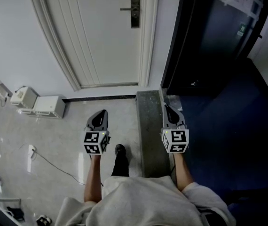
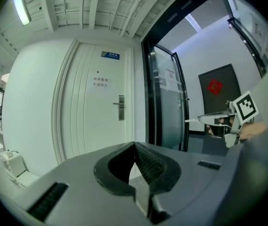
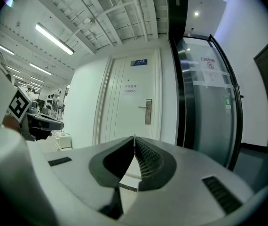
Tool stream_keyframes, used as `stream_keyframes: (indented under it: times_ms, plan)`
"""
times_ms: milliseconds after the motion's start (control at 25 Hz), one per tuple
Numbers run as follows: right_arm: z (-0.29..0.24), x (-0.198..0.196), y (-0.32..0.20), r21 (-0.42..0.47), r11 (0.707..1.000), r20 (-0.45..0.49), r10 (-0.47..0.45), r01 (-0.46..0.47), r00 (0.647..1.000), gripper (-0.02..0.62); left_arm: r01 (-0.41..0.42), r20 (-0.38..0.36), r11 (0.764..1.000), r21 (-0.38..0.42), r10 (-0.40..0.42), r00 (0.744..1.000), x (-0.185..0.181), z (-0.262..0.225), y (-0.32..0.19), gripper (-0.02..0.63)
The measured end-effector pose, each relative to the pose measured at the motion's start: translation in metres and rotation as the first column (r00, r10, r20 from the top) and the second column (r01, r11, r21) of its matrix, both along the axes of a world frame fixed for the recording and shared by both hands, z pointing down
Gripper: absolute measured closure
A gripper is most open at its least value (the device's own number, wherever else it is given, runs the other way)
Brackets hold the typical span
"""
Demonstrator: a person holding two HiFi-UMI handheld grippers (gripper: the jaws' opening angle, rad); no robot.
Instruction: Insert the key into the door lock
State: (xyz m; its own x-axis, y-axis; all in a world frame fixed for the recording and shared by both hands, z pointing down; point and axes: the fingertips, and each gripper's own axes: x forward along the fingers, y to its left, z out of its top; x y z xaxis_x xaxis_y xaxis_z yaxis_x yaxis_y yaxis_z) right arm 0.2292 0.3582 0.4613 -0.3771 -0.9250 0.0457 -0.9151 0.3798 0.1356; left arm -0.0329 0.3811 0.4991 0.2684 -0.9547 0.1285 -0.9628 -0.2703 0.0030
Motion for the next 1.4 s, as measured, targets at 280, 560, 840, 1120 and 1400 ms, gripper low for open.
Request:
stream_keyframes:
  times_ms: [280, 560, 840, 1120, 1400]
  plan:
    - [0.008, -0.021, -0.076, -0.007, 1.0, 0.0, 0.021, -0.021, 1.0, 0.566, -0.027, -0.007, 1.0, 0.005, 0.027, 1.0, -0.019, 0.003, -0.082, 0.589]
    - [-0.012, -0.069, -0.183, 0.003, 0.999, -0.003, 0.046, -0.046, 0.999, 0.566, -0.056, -0.012, 0.998, 0.007, 0.056, 0.998, -0.066, -0.012, -0.196, 0.589]
    - [-0.031, -0.109, -0.277, 0.017, 0.997, -0.02, 0.08, -0.079, 0.997, 0.566, -0.109, -0.016, 0.994, 0.02, 0.109, 0.994, -0.1, -0.03, -0.302, 0.589]
    - [-0.03, -0.129, -0.338, 0.01, 0.993, -0.024, 0.118, -0.118, 0.993, 0.566, -0.146, -0.019, 0.989, 0.006, 0.146, 0.989, -0.121, -0.025, -0.368, 0.589]
    - [-0.024, -0.133, -0.374, 0.0, 0.99, -0.033, 0.141, -0.141, 0.989, 0.566, -0.173, -0.023, 0.985, -0.008, 0.172, 0.985, -0.124, -0.018, -0.408, 0.589]
